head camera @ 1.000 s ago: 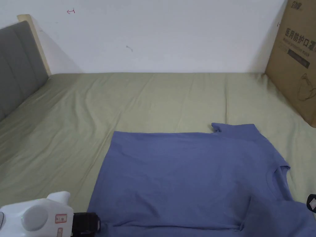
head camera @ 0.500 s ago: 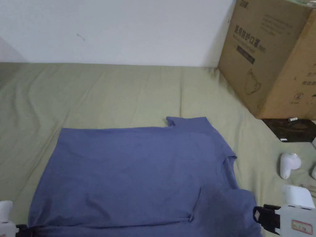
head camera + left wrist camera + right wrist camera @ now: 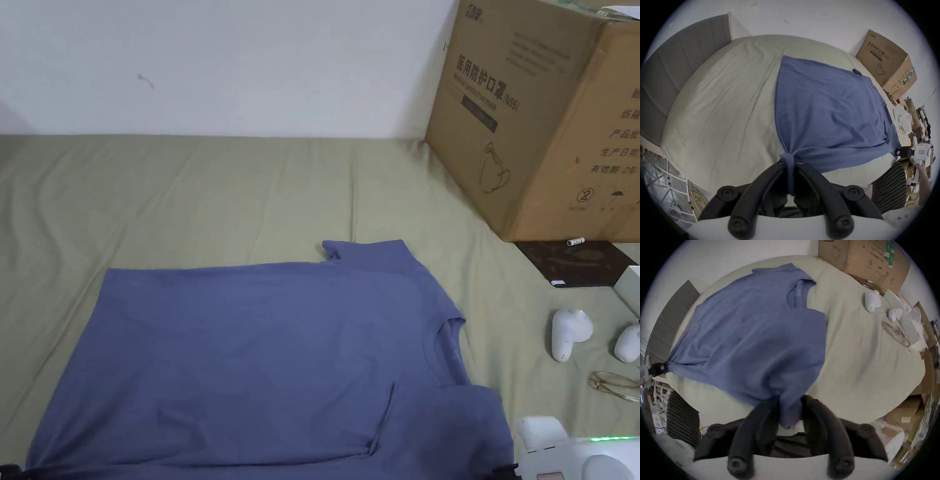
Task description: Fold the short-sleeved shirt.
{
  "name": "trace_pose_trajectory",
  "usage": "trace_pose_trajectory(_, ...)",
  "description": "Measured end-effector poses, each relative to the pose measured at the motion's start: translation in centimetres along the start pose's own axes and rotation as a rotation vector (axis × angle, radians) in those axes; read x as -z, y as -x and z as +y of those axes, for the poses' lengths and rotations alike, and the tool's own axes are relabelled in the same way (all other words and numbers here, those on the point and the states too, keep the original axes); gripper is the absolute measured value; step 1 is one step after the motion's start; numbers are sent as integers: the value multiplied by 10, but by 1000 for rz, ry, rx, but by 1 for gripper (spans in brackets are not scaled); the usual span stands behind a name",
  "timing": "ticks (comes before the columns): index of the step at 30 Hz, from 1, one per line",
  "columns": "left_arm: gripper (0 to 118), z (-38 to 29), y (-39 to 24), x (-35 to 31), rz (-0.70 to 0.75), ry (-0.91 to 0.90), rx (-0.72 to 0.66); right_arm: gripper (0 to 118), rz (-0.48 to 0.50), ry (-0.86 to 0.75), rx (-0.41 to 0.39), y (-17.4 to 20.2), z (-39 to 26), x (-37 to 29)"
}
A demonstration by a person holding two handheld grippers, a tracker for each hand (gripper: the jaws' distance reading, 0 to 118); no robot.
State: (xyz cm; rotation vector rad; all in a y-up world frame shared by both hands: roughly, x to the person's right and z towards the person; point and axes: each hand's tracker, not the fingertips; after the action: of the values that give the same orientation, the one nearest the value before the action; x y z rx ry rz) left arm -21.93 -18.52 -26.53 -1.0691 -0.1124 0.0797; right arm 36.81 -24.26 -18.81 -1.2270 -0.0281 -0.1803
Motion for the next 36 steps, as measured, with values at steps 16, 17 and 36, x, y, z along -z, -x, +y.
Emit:
trace_pose_trajectory(16,4,31,9,-11,-113,23,-79,4,149,-170,115,-12,35,-76)
trace_pose_trajectory(17,4,42,16,-5,-120,19,-88,4,161,-174,123,-13,47,-79)
trace_pose_trajectory(36,61,216,18,126,-193,136,-384,37,152,-149,405,-27,246,37)
